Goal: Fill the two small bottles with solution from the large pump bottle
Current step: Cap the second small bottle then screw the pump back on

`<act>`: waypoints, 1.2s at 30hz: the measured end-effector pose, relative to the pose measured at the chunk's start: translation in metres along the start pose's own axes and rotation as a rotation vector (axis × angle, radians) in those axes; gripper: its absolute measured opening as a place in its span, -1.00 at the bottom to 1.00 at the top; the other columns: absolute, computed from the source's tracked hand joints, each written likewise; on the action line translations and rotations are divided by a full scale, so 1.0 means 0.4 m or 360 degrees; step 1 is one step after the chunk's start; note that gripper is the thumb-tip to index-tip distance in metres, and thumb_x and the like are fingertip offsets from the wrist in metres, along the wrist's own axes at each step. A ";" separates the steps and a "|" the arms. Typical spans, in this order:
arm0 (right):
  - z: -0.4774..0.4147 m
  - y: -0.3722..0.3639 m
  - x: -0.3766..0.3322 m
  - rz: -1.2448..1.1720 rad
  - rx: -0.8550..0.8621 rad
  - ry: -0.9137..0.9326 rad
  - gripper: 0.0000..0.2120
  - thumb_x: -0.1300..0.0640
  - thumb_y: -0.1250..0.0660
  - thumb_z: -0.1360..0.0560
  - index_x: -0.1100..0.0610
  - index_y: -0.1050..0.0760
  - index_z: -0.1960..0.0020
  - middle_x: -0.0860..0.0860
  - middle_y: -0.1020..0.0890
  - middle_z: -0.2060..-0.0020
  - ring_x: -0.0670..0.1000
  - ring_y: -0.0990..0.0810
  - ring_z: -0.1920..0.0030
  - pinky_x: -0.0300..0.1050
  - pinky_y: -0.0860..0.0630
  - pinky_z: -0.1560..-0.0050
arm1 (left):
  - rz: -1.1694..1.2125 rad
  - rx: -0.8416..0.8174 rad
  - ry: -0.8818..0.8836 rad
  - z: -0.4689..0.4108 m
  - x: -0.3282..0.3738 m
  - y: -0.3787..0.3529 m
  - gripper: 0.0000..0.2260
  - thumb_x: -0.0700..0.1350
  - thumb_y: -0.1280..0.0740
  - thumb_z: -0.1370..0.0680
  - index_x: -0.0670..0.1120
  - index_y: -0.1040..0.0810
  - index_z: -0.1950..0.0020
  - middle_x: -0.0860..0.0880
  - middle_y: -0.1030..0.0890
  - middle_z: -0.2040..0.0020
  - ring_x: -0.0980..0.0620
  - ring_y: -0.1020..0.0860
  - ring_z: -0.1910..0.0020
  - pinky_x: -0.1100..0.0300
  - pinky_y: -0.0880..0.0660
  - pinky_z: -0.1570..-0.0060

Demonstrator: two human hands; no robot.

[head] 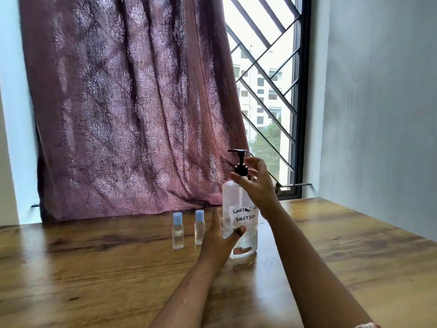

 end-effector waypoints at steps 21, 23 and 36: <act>-0.029 0.026 -0.017 -0.0125 -0.0217 -0.0028 -0.78 0.28 -0.38 -0.45 0.26 -0.54 -0.09 0.27 -0.64 -0.01 0.03 -0.62 0.08 -0.15 -0.56 -0.03 | 0.0043 -0.0051 0.0079 -0.008 -0.011 -0.009 -0.24 0.22 -0.41 -0.35 0.08 -0.15 -0.43 -0.02 -0.43 -0.37 -0.04 -0.43 -0.32 -0.07 -0.40 -0.29; -0.031 0.028 -0.013 0.0015 -0.0124 -0.0017 -0.73 0.18 -0.48 -0.37 0.24 -0.56 -0.02 0.21 -0.66 0.08 0.12 -0.65 0.09 0.01 -0.58 -0.04 | 0.0010 -0.0046 0.0054 -0.009 -0.009 -0.009 -0.27 0.23 -0.41 -0.33 0.09 -0.18 -0.40 0.00 -0.45 -0.35 -0.01 -0.43 -0.32 -0.04 -0.41 -0.28; -0.020 0.076 -0.024 -0.0546 -0.0507 -0.0126 -0.68 0.36 -0.28 -0.48 0.25 -0.41 -0.23 0.15 -0.61 -0.09 0.04 -0.61 -0.08 -0.10 -0.54 -0.14 | 0.0161 -0.0125 0.0055 -0.009 0.008 0.000 -0.42 0.17 -0.46 -0.27 0.31 -0.27 -0.20 0.03 -0.52 -0.24 0.06 -0.53 -0.18 0.05 -0.48 -0.21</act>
Point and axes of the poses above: each hand's wrist, its own z-axis away from the middle knuckle, its own y-axis out of the back of the hand, x = y × z, the point moved 2 cm from there along -z, towards the middle knuckle
